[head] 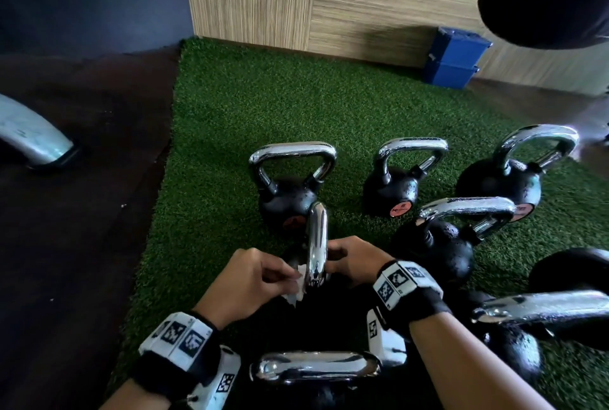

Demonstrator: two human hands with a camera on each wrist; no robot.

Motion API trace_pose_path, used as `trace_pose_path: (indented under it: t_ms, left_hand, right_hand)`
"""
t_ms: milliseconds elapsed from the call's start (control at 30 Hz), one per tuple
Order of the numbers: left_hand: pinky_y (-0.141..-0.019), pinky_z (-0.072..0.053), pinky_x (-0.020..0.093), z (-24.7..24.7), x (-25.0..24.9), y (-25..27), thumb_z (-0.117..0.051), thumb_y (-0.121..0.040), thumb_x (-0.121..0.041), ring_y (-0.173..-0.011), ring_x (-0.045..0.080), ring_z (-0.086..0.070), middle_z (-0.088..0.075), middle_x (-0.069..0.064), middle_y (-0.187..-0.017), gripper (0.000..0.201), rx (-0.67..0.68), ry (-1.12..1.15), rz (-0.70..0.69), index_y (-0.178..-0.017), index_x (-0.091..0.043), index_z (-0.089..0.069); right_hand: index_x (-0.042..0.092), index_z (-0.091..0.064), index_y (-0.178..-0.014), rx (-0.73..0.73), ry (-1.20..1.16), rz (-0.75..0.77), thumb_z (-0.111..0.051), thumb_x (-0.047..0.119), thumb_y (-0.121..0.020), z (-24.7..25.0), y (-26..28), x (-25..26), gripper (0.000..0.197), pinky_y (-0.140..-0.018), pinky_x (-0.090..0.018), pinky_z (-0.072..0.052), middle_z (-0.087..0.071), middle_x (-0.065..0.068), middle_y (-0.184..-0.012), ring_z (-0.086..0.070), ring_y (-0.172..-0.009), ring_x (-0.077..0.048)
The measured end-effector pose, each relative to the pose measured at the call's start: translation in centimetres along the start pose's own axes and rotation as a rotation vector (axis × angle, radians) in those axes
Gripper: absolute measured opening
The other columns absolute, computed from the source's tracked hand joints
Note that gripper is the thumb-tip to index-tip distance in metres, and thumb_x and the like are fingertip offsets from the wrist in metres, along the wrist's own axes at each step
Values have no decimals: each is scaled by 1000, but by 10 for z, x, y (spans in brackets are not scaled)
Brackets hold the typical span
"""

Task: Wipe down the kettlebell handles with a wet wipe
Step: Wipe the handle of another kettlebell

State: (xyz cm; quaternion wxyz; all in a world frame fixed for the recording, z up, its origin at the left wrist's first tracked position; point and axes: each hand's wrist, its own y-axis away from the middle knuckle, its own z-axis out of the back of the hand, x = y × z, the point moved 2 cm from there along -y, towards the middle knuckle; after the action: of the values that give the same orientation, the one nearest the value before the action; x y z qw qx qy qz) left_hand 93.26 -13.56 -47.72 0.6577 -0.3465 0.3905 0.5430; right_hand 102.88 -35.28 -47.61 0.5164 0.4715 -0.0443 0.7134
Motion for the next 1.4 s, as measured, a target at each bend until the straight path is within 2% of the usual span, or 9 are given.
trace_pose_path:
  t_ms: [167,333,433,600,733,867,1033,1200,1400]
  left_hand:
    - [-72,-59,20,25,-14,-14,-89,-70,-35,-80,13,-77,-81,3,-90,27,-67,354,39,-93,-24,-83]
    - [-74,-60,20,35,-33,-35,-88,-63,-33,-77,9,-74,-78,1,-83,35,-150,695,77,-94,-18,-83]
    - [-71,-58,20,39,-45,-42,-88,-62,-35,-73,6,-72,-77,-2,-82,33,-124,733,70,-92,-21,-82]
    - [-61,-58,21,41,-55,-47,-91,-51,-28,-61,10,-70,-75,4,-71,25,-164,811,127,-67,-25,-72]
    - [-68,-60,26,43,-52,-43,-82,-71,-11,-83,22,-78,-79,18,-96,28,-92,879,108,-92,-18,-66]
    - [-85,-61,32,37,-30,-39,-79,-80,10,-112,28,-71,-71,11,-127,54,45,478,117,-120,-18,-56]
    - [-122,-30,32,-10,-11,-34,-100,-52,-35,-150,11,-30,-27,-11,-164,153,364,-234,33,-163,-25,6]
    - [-120,-34,35,-45,2,-43,-88,-65,-58,-146,19,-35,-36,0,-153,120,155,-302,-71,-151,1,-29]
    - [-119,-14,9,-44,16,-48,-87,-68,-51,-151,6,-22,-18,-9,-164,130,106,-235,-238,-163,-18,-5]
  right_hand:
    - [27,-80,-91,-205,241,108,-86,30,-77,53,21,44,16,-69,-17,-49,-72,17,-74,-64,-69,6]
    - [25,-80,-101,-249,-110,432,-89,24,-72,61,39,92,30,-70,-28,-56,-77,5,-83,-67,-72,-6]
    - [33,-78,-108,-223,-99,484,-90,38,-64,52,44,105,46,-88,-41,-60,-79,9,-95,-74,-87,-10]
    - [22,-80,-104,-327,-146,502,-92,24,-67,41,40,108,38,-88,-49,-60,-80,4,-94,-77,-89,-20]
    - [19,-81,-96,-372,-225,442,-90,16,-66,38,36,98,32,-85,-46,-61,-80,0,-87,-77,-85,-25]
    - [24,-80,-82,-521,-288,333,-87,11,-65,54,29,68,22,-74,-39,-63,-78,0,-78,-75,-73,-18]
    - [15,-77,-82,-578,-334,79,-86,0,-69,49,12,24,22,-66,-37,-64,-76,-4,-70,-74,-60,-20]
    - [1,-77,-89,-457,-448,14,-86,-6,-69,22,-9,13,23,-76,-45,-62,-75,-23,-85,-72,-69,-30]
    - [6,-79,-86,-453,-403,-25,-84,0,-75,6,-19,12,14,-64,-34,-64,-74,-5,-66,-72,-58,-18]
